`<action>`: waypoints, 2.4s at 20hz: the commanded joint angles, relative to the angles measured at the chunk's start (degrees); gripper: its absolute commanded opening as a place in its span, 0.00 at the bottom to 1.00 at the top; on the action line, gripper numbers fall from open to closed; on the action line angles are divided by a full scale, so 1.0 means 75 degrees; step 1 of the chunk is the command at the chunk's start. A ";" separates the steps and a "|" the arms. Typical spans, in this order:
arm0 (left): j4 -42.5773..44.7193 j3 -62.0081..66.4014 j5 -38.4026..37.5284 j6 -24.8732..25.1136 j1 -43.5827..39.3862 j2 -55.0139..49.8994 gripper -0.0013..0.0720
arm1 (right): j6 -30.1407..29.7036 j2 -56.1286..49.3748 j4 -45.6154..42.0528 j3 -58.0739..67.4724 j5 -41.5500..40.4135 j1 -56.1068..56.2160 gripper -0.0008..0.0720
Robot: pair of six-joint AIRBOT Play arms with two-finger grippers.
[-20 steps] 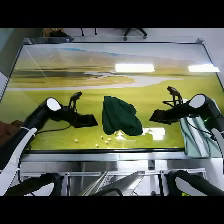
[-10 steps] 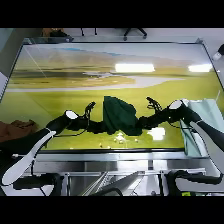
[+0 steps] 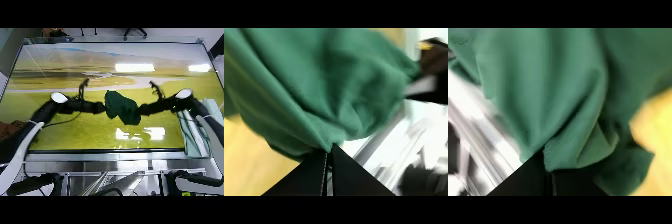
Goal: Fold the shirts.
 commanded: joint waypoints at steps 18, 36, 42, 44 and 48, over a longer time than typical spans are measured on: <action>0.0283 0.2981 -0.1326 -0.0734 0.3780 0.4605 0.04 | -0.0361 0.1046 0.2626 0.5441 0.0950 -0.1317 0.03; 0.2337 0.2084 -0.2617 -0.0592 0.3133 -0.1285 0.93 | -0.1320 -0.1326 0.0262 0.1361 -0.0941 -0.1207 0.71; 0.3022 0.0050 -0.3314 -0.0635 0.3940 0.0172 0.93 | -0.0679 -0.0026 -0.1160 0.0213 0.0353 -0.2993 0.71; 0.3168 -0.1411 -0.2801 -0.0580 0.3917 0.0717 0.93 | -0.0892 0.0163 -0.1139 -0.0833 0.0230 -0.3016 0.71; 0.3133 -0.3567 -0.1448 -0.0551 0.3302 0.1259 0.93 | -0.1183 0.0020 -0.1116 -0.2430 -0.0568 -0.2483 0.71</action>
